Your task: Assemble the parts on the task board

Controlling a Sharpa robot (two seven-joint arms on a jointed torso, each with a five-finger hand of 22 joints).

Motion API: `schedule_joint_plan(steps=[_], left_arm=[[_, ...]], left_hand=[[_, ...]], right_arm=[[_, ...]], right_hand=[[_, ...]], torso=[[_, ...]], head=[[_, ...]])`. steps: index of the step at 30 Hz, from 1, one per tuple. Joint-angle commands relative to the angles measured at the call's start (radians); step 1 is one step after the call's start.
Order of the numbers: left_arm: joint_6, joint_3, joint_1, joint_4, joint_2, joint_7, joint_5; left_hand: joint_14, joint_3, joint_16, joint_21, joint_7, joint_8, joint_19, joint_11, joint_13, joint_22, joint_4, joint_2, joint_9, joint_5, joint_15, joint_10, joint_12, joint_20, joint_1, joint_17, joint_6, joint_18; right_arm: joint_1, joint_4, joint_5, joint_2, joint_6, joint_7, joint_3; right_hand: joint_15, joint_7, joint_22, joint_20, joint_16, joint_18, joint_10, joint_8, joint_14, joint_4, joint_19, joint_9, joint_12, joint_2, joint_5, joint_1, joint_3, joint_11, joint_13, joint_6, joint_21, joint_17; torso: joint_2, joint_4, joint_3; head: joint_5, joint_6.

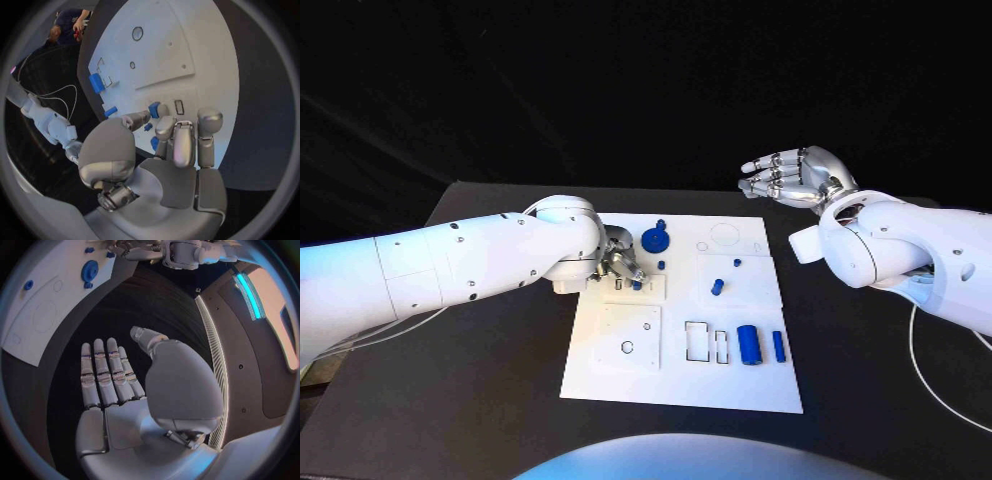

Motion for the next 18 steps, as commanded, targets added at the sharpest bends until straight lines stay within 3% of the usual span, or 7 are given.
schedule_joint_plan(steps=[1, 3, 5, 12, 18], left_arm=[[0.021, -0.002, -0.002, 0.001, 0.0, 0.002, 0.008], [0.021, -0.002, -0.002, 0.001, 0.0, 0.002, 0.008], [0.019, -0.002, -0.002, 0.0, 0.0, 0.002, 0.008], [0.01, -0.001, -0.002, 0.004, -0.004, 0.003, 0.008], [-0.003, 0.005, -0.002, 0.016, -0.011, 0.004, 0.008]], left_hand=[[0.038, -0.031, 0.005, -0.003, 0.003, -0.004, 0.009, -0.001, 0.001, 0.001, 0.011, -0.01, 0.002, -0.007, -0.003, -0.006, 0.005, 0.0, -0.014, 0.0, 0.003, -0.013], [0.038, -0.08, 0.005, -0.003, 0.002, -0.006, 0.009, -0.001, 0.0, 0.002, 0.025, -0.031, 0.004, -0.007, -0.003, -0.006, 0.006, 0.0, -0.016, -0.001, 0.004, -0.013], [0.038, -0.106, 0.005, -0.004, 0.001, -0.007, 0.009, -0.002, 0.001, 0.001, 0.037, -0.036, 0.006, -0.007, -0.004, -0.006, 0.006, 0.0, -0.016, -0.001, 0.005, -0.013], [0.038, -0.174, 0.005, -0.005, -0.002, -0.011, 0.01, -0.004, 0.0, 0.001, 0.062, -0.029, 0.009, -0.006, -0.006, -0.006, 0.007, -0.002, -0.003, 0.0, 0.006, -0.013], [0.038, -0.181, 0.006, -0.004, -0.002, -0.011, 0.011, -0.005, 0.0, 0.002, 0.063, -0.028, 0.01, -0.006, -0.006, -0.006, 0.007, -0.002, -0.003, 0.0, 0.007, -0.013]], right_arm=[[-0.001, 0.001, -0.003, 0.0, 0.018, 0.013, 0.0], [-0.001, 0.001, -0.003, 0.0, 0.019, 0.013, 0.0], [-0.001, 0.001, -0.003, -0.001, 0.02, 0.013, 0.0], [-0.002, 0.001, -0.003, -0.002, 0.021, 0.013, 0.0], [-0.004, 0.0, -0.003, -0.002, 0.022, 0.013, 0.0]], right_hand=[[0.004, 0.017, -0.013, 0.003, -0.008, 0.011, -0.011, -0.007, -0.015, -0.009, -0.022, -0.002, -0.009, 0.002, -0.005, -0.01, -0.002, 0.0, -0.001, -0.001, -0.006, -0.008], [0.008, 0.019, -0.03, 0.007, -0.013, 0.01, -0.014, -0.009, -0.027, -0.014, -0.054, -0.004, -0.016, 0.004, -0.005, -0.013, -0.004, 0.002, -0.001, -0.001, -0.007, -0.018], [0.01, 0.019, -0.038, 0.009, -0.015, 0.01, -0.016, -0.01, -0.031, -0.016, -0.069, -0.005, -0.02, 0.005, -0.005, -0.014, -0.005, 0.003, -0.001, -0.001, -0.007, -0.024], [0.012, 0.02, -0.046, 0.01, -0.017, 0.009, -0.016, -0.011, -0.036, -0.019, -0.084, -0.006, -0.024, 0.006, -0.005, -0.016, -0.006, 0.004, -0.001, 0.0, -0.006, -0.029], [0.012, 0.02, -0.049, 0.01, -0.017, 0.009, -0.015, -0.011, -0.036, -0.019, -0.092, -0.006, -0.025, 0.006, -0.005, -0.016, -0.006, 0.004, -0.001, 0.0, -0.007, -0.03]], torso=[[0.0, -0.0004, -0.0001], [0.0, -0.0009, -0.0003], [-0.001, -0.0012, 0.0], [0.0, -0.0001, -0.0001], [-0.001, -0.0001, 0.0]], head=[[0.001, 0.0], [0.001, 0.001], [0.0, 0.002], [-0.001, 0.004], [0.0, 0.006]])
